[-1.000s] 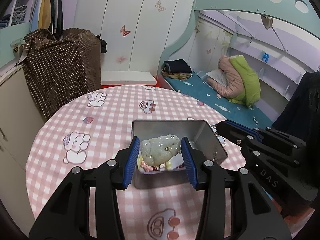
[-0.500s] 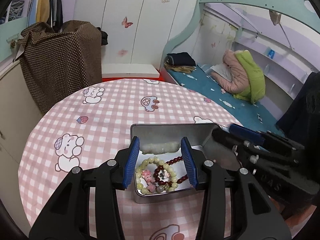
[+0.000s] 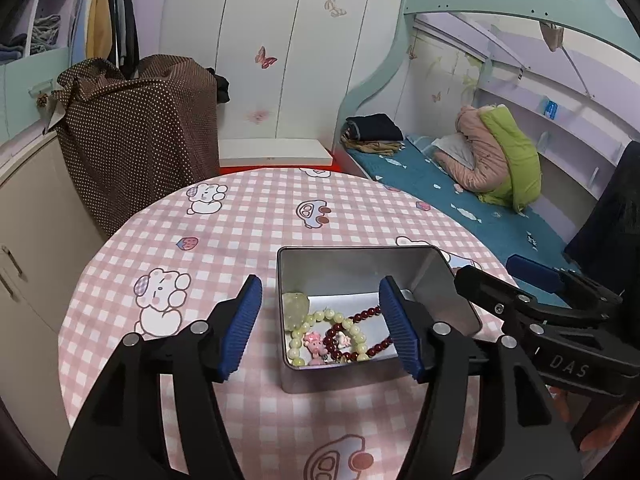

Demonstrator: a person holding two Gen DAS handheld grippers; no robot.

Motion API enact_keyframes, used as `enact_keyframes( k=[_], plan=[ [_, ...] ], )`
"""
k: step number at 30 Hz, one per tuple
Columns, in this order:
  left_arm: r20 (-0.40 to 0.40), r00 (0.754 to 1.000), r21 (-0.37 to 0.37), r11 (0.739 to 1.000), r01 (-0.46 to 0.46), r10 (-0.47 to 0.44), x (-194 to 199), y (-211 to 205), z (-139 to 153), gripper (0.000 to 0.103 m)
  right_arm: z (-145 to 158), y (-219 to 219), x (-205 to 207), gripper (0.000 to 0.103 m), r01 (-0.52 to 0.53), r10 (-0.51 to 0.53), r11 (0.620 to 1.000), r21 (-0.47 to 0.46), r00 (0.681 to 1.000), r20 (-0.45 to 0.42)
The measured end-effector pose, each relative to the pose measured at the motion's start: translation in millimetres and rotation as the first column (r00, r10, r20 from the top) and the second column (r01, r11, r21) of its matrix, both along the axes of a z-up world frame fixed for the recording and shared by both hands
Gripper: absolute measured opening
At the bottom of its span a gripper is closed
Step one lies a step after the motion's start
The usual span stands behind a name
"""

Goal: Organize jewelry

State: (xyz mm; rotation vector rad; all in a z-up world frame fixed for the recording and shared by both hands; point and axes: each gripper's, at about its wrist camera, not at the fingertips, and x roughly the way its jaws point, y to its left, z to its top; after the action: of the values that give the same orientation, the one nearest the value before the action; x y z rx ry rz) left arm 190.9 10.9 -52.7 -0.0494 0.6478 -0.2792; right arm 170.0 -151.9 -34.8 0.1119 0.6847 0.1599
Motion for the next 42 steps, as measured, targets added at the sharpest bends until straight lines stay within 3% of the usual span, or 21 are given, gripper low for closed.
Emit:
enact_keyframes(
  k=[15, 42],
  plan=[
    [0.077, 0.996, 0.050, 0.998, -0.048, 0.044, -39, -3, 21, 0.089, 20, -13, -40, 0.095, 0.048, -0.046, 0.999, -0.022, 0.996, 0.081],
    [0.277, 0.956, 0.072, 0.991, -0.117, 0.093, -111, -9, 75, 0.090, 55, -15, -97, 0.096, 0.080, -0.067, 0.996, -0.043, 0.967, 0.247]
  ],
)
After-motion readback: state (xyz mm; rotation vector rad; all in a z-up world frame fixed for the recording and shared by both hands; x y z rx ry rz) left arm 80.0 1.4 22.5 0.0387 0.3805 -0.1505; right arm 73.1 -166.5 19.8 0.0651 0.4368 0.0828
